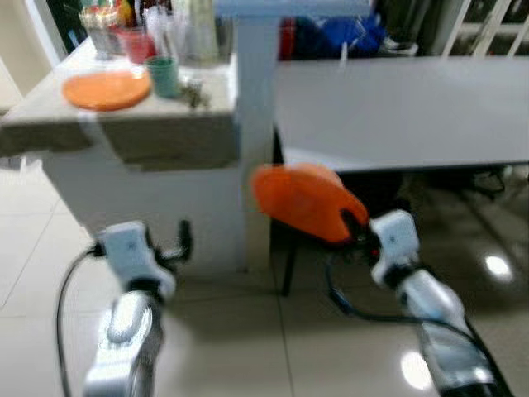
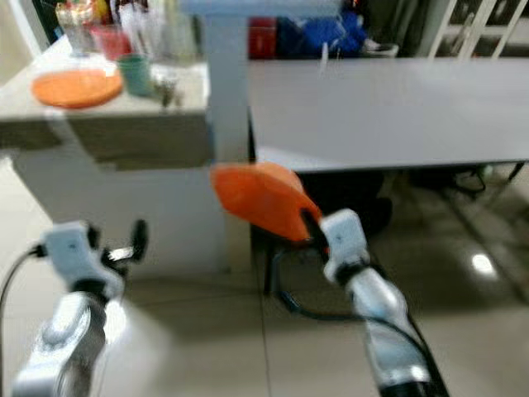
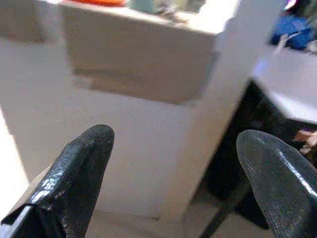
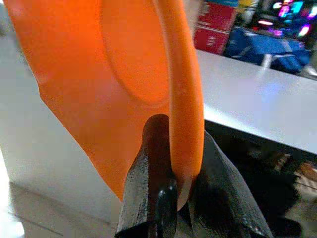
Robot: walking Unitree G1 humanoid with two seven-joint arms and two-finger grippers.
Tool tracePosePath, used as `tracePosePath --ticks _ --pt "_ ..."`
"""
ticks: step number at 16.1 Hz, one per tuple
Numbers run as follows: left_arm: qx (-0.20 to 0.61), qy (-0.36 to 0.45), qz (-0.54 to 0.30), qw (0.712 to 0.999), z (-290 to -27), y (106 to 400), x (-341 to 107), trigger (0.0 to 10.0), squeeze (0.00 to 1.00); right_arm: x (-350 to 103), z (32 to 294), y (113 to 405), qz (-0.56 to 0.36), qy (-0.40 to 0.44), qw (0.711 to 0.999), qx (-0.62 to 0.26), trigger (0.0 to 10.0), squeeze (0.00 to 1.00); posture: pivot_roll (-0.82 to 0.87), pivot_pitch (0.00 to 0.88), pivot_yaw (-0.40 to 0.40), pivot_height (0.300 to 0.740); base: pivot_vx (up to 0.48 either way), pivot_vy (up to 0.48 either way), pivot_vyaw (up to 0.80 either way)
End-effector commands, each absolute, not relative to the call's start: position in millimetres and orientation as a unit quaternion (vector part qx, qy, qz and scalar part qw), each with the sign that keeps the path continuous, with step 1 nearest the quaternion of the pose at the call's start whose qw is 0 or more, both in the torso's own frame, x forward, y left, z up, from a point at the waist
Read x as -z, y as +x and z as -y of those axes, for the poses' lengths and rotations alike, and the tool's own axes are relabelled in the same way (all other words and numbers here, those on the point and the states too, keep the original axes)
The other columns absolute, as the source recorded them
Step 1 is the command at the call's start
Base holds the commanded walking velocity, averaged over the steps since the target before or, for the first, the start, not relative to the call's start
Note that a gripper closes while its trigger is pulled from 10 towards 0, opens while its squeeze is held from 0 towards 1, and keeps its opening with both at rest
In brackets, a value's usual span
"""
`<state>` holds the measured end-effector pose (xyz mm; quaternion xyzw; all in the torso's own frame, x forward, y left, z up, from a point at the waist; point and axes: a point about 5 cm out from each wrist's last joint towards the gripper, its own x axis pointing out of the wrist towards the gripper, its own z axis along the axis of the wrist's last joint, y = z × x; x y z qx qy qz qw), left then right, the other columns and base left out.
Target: Setting the table
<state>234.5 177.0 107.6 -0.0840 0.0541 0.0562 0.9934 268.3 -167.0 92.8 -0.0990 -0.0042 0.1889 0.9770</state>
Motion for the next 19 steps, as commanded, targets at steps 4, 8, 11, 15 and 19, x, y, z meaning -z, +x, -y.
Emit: tracePosePath --ticks 4,8,11,15,19 --pt "-0.071 -0.071 -0.056 0.993 -184 240 -108 10.0 1.00 -107 159 271 0.032 -0.092 0.977 -0.190 0.0 0.00 -0.13 0.000 0.026 0.740 0.266 -0.396 0.00" --pt "-0.076 -0.061 -0.058 0.994 -186 242 -107 10.0 1.00 -109 160 271 0.032 -0.092 0.977 -0.188 0.0 0.00 -0.13 0.000 0.030 0.740 0.266 -0.397 0.00" --pt "-0.068 -0.055 -0.054 0.995 -181 243 -108 10.0 1.00 -108 160 271 0.030 -0.093 0.977 -0.189 0.0 0.00 -0.13 0.000 0.028 0.740 0.263 -0.399 0.00" --pt "-0.058 -0.043 -0.050 0.996 -178 245 -109 10.0 1.00 -107 160 271 0.027 -0.093 0.977 -0.190 0.0 0.00 -0.13 0.000 0.031 0.740 0.000 -0.445 0.00" --pt "-0.059 -0.039 -0.048 0.996 -180 248 -109 10.0 1.00 -106 161 271 0.026 -0.095 0.977 -0.189 0.0 0.00 -0.14 0.000 0.033 0.740 0.000 -0.460 0.00"
